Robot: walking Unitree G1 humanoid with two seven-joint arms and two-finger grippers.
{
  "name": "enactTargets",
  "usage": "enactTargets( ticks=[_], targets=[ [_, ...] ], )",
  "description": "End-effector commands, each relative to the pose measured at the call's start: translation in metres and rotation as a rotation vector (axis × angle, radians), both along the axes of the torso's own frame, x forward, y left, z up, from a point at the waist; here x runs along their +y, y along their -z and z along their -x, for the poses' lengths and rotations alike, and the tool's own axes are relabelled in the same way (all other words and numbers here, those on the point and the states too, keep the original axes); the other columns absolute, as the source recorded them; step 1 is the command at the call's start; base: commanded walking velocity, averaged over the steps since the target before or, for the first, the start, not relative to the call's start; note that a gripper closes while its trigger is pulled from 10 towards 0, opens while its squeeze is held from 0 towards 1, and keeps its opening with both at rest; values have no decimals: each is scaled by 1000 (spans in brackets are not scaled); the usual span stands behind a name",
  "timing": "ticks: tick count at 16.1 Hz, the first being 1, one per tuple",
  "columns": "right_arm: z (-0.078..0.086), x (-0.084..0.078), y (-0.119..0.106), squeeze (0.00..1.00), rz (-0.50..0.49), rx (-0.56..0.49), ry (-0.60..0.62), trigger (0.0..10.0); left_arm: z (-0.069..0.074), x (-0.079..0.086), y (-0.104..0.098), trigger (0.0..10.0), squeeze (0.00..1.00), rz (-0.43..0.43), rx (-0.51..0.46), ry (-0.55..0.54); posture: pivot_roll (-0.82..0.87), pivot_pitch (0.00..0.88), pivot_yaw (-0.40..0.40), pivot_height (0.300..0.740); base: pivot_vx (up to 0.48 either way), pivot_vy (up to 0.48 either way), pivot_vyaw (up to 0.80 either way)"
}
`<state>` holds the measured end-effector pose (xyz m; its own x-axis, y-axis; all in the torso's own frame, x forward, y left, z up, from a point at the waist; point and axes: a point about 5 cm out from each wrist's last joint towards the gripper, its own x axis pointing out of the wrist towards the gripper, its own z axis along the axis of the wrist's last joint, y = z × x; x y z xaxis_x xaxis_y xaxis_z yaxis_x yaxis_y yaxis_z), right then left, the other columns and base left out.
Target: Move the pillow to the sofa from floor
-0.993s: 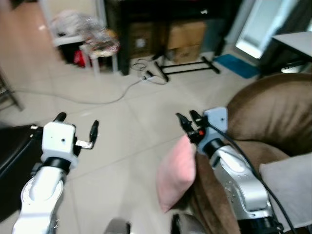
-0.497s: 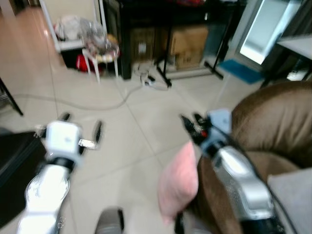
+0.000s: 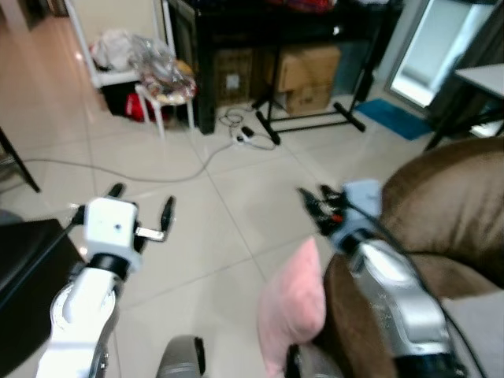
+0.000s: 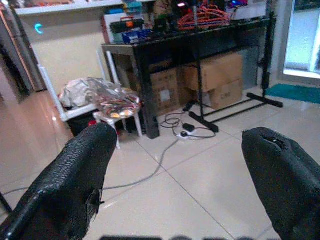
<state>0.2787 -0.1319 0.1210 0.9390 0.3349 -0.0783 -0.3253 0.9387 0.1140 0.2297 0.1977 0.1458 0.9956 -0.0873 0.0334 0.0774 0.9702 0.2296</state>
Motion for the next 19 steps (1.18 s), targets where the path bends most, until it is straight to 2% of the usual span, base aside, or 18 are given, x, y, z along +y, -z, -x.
enactTargets(
  ticks=[1,15,19],
  targets=[
    [-1,9,-5,0,-17,-12,-38,10000,1,5,-2,10000,0,-17,-5,-18,8,0,-68,637,270,0,0],
    [3,10,-3,0,-14,1,-69,10000,4,3,4,10000,0,-32,17,-19,6,0,-75,528,19,0,0],
    [2,9,-1,0,-8,23,-71,10000,6,3,6,10000,0,-31,25,-19,7,0,-81,523,0,0,0]
  ],
)
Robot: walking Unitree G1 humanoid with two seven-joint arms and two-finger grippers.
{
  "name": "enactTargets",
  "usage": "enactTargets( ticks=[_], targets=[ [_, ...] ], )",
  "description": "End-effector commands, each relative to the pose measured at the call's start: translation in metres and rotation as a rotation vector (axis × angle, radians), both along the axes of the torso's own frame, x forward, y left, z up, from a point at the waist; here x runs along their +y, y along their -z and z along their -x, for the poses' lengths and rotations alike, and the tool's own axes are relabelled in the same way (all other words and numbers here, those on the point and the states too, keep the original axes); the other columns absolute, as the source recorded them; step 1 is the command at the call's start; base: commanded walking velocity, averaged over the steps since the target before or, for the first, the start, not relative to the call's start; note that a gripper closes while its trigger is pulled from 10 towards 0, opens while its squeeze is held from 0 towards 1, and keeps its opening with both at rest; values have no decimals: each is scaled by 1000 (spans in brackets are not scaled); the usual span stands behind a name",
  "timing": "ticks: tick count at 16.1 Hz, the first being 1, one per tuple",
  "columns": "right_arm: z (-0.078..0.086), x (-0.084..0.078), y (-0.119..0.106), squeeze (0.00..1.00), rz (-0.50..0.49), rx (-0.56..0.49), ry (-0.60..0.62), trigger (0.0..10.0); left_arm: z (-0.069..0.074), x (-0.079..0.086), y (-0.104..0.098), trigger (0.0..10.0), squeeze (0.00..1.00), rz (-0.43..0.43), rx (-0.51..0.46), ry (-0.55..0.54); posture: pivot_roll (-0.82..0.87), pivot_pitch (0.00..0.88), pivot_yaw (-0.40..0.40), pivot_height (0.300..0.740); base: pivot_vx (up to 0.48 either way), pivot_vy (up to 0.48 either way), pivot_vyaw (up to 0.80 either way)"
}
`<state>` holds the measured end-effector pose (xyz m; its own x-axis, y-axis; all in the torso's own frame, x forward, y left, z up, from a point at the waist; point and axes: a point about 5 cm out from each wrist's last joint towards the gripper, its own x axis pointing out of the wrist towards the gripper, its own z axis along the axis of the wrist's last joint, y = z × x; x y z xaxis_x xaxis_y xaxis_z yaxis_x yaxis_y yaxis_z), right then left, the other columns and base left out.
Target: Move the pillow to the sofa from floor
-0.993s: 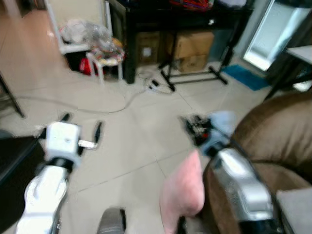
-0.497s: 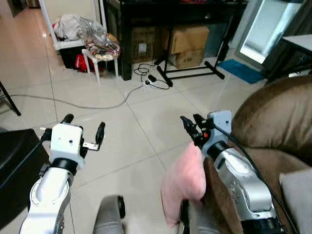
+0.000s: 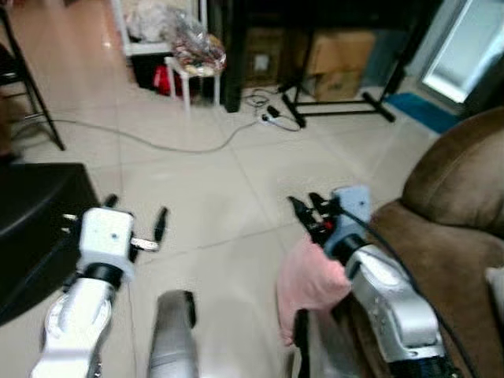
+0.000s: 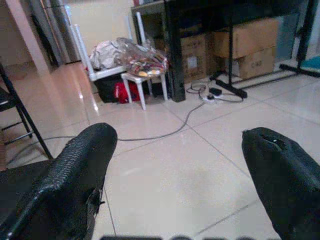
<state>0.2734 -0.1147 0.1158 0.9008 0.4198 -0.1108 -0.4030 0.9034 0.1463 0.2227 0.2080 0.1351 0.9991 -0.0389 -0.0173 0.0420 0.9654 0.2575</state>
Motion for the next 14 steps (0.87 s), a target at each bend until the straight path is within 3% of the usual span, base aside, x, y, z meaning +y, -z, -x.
enactTargets(
  ticks=[1,6,14],
  targets=[
    [-3,-9,-5,0,15,-15,22,10000,0,-8,-4,10000,0,2,-19,29,8,0,-85,523,0,0,0],
    [-3,-15,2,0,39,18,76,10000,3,-7,-4,10000,0,4,-24,25,11,0,-88,523,0,0,0],
    [-1,-13,0,0,-11,19,85,10000,0,-5,-7,10000,0,3,-35,23,3,0,-69,518,0,0,0]
  ],
)
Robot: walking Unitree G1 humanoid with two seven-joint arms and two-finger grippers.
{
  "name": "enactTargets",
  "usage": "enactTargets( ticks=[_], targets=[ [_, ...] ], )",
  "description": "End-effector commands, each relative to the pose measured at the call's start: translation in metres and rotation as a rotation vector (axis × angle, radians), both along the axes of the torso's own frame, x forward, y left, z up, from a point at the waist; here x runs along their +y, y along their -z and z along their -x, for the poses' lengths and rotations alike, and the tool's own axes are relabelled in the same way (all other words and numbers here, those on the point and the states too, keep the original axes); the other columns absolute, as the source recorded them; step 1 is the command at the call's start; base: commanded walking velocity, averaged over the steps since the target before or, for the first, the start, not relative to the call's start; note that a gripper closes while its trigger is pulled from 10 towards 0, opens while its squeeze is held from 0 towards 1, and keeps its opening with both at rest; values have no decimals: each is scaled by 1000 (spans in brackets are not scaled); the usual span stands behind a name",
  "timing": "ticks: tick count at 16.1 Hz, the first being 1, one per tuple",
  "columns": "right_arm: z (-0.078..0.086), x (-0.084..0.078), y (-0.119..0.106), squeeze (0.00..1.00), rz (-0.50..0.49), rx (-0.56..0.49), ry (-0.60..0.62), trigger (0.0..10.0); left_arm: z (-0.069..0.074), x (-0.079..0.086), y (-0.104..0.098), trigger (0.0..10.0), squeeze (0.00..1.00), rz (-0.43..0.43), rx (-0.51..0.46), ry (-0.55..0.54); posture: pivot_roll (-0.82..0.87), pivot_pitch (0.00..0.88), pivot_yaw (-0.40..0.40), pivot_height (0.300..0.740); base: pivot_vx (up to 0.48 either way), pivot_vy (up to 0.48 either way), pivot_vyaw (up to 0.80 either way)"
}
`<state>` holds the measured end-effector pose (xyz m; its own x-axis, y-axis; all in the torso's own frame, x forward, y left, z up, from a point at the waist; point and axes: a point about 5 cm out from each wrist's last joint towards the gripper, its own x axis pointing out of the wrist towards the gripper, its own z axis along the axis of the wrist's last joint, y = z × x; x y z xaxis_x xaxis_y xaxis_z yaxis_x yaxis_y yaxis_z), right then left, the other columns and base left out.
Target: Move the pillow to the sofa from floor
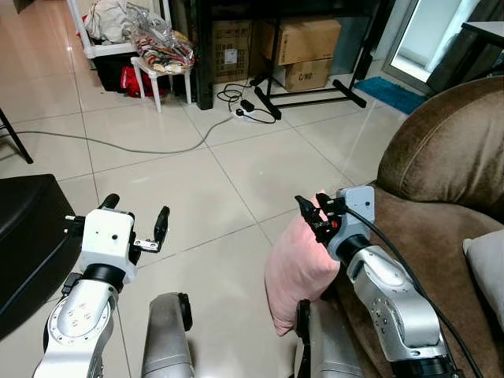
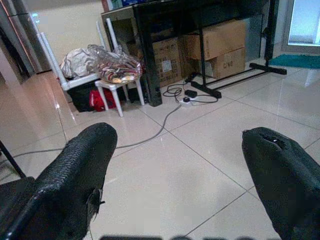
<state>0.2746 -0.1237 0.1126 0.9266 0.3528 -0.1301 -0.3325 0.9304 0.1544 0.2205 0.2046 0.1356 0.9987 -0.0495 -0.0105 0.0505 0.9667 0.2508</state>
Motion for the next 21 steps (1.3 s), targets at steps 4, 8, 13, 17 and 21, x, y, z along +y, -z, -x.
enactTargets(
  ticks=[4,8,13,17,21],
  targets=[
    [0,-3,-4,0,-18,-7,2,10000,-3,-2,-7,10000,0,-2,-33,15,4,0,-70,483,0,0,0],
    [0,-2,-4,0,-10,-10,1,10000,-3,-2,-8,10000,0,12,-38,23,6,0,-70,478,63,0,0],
    [-1,-1,-5,0,58,-30,-23,10000,-4,-2,-9,10000,0,13,-41,26,4,0,-68,478,286,0,160],
    [-2,-4,-4,0,21,-16,7,10000,-5,-2,-9,10000,0,10,-43,22,5,0,-69,478,290,0,392],
    [-4,-5,-2,0,53,-8,-13,10000,-5,-2,-7,10000,0,-5,-34,16,6,0,-74,478,0,0,0]
  ],
)
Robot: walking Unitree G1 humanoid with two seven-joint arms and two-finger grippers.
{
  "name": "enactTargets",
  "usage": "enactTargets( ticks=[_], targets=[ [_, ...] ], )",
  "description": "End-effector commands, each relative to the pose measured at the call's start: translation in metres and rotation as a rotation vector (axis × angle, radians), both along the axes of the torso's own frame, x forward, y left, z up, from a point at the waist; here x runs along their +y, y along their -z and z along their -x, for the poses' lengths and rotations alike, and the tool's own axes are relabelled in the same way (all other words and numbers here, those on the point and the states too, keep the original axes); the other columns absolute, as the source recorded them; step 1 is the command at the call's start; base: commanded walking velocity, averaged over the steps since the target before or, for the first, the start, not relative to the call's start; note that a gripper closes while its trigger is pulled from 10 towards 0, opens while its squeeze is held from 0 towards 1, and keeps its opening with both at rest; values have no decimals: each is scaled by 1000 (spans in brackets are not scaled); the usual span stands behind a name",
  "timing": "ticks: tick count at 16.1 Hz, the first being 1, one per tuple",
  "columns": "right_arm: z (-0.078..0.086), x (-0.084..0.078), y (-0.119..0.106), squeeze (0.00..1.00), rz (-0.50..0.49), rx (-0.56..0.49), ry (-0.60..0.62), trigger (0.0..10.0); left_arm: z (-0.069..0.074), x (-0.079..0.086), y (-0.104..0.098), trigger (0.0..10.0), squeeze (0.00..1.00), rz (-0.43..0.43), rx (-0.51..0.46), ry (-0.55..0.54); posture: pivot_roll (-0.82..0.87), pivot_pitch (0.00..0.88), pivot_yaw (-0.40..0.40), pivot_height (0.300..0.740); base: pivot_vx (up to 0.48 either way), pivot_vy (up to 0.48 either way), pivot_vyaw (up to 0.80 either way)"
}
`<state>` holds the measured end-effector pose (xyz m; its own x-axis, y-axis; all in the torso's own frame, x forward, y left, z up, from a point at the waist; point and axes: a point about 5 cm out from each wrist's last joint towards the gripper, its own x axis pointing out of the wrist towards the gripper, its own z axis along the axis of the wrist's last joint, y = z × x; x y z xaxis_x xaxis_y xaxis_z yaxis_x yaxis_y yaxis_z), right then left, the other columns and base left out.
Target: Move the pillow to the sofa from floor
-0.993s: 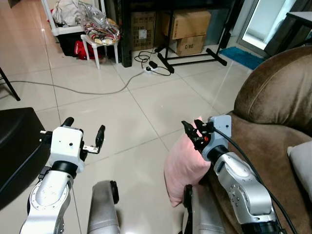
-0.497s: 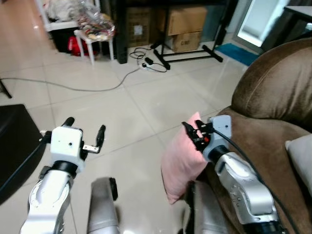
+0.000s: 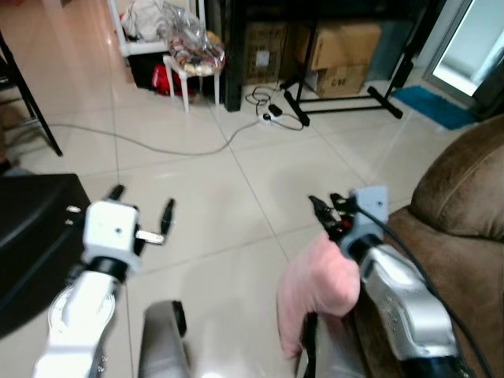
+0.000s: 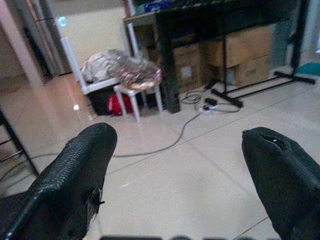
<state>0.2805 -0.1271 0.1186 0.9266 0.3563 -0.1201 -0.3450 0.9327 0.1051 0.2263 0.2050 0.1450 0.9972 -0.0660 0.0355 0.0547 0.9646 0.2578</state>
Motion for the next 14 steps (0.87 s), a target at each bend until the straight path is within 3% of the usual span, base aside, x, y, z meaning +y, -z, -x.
enactTargets(
  ticks=[1,2,5,9,10,11,14],
  targets=[
    [2,-3,6,0,31,25,-17,10000,1,-1,3,10000,0,-2,14,-1,7,0,-74,478,0,0,0],
    [1,-5,7,1000,41,29,-15,10000,1,-1,3,10000,0,-3,16,-1,7,0,-75,478,0,0,0],
    [-6,-8,16,1000,89,70,-69,10000,1,-3,9,10000,0,-13,66,27,3,0,-66,478,0,0,0],
    [-29,6,39,1000,214,172,-144,10000,-1,-9,16,10000,0,-27,148,146,-4,0,-48,478,0,0,0],
    [-39,11,49,1000,214,215,-118,10000,0,-11,19,10000,0,-42,192,210,4,0,-45,478,0,0,0],
    [-50,11,59,1000,274,265,-36,10000,2,-13,20,10000,0,-66,231,277,14,0,-42,478,0,0,0],
    [-59,9,70,1000,260,353,96,10000,8,-15,18,10000,0,-85,268,354,27,0,-25,478,0,0,0]
  ],
)
